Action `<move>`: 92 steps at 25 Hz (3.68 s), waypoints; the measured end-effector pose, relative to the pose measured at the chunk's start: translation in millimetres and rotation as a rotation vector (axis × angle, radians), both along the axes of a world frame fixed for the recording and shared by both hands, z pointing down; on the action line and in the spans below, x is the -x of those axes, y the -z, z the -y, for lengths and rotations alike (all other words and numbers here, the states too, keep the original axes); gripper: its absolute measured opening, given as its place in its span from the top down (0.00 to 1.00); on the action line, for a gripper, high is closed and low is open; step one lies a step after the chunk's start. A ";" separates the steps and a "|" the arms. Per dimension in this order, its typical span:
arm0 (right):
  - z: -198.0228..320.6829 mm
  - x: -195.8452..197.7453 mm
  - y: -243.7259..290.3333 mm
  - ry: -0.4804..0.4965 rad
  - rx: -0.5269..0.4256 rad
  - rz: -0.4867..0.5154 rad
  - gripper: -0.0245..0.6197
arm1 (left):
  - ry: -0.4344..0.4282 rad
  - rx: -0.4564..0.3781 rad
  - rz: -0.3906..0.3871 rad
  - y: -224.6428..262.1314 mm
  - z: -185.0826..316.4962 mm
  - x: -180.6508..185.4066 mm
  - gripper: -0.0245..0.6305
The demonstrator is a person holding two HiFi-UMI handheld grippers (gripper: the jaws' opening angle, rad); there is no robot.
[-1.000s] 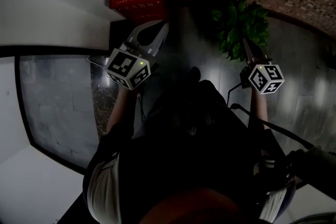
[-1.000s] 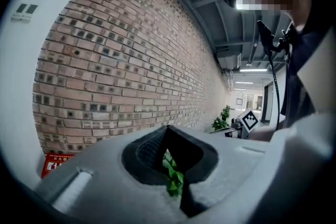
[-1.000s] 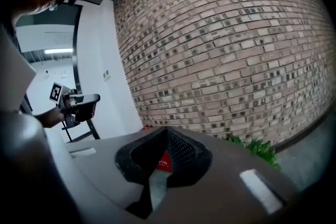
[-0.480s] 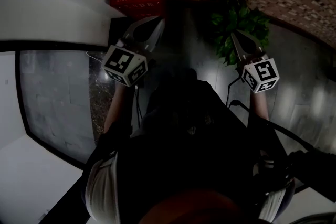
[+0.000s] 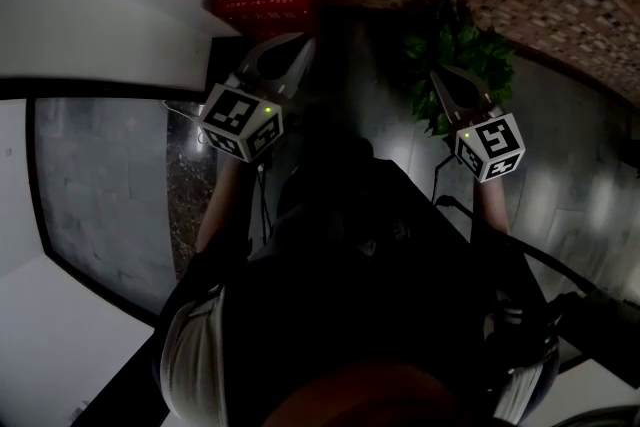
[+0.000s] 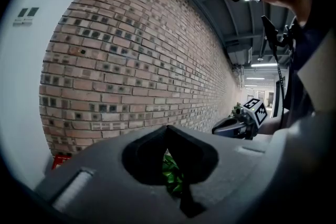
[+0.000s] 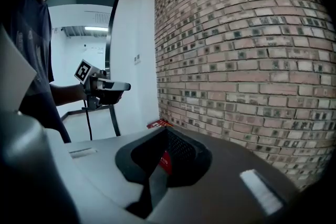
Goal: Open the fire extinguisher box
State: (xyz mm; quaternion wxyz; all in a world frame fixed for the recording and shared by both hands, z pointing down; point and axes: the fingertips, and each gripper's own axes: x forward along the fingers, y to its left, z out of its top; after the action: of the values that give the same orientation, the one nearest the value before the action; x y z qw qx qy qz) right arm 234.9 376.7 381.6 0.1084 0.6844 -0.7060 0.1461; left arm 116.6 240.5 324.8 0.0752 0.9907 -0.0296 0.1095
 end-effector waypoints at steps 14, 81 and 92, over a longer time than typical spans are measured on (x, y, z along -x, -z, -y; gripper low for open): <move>123.8 39.5 -16.1 0.075 0.108 -0.028 0.96 | 0.025 0.025 0.008 -20.0 118.3 29.8 0.97; 411.5 -3.7 -288.3 0.320 0.642 0.198 0.61 | 0.225 0.042 0.300 -114.4 381.8 -16.3 0.97; 423.9 -13.7 -360.3 0.002 0.739 0.526 0.57 | 0.144 0.059 0.358 -137.7 392.6 -5.9 0.97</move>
State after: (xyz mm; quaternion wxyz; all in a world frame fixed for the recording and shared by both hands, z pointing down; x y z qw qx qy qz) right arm 248.6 -47.3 741.9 0.1625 0.5387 -0.6108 0.5571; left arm 122.5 -152.1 462.4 0.1053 0.9481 -0.1102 0.2791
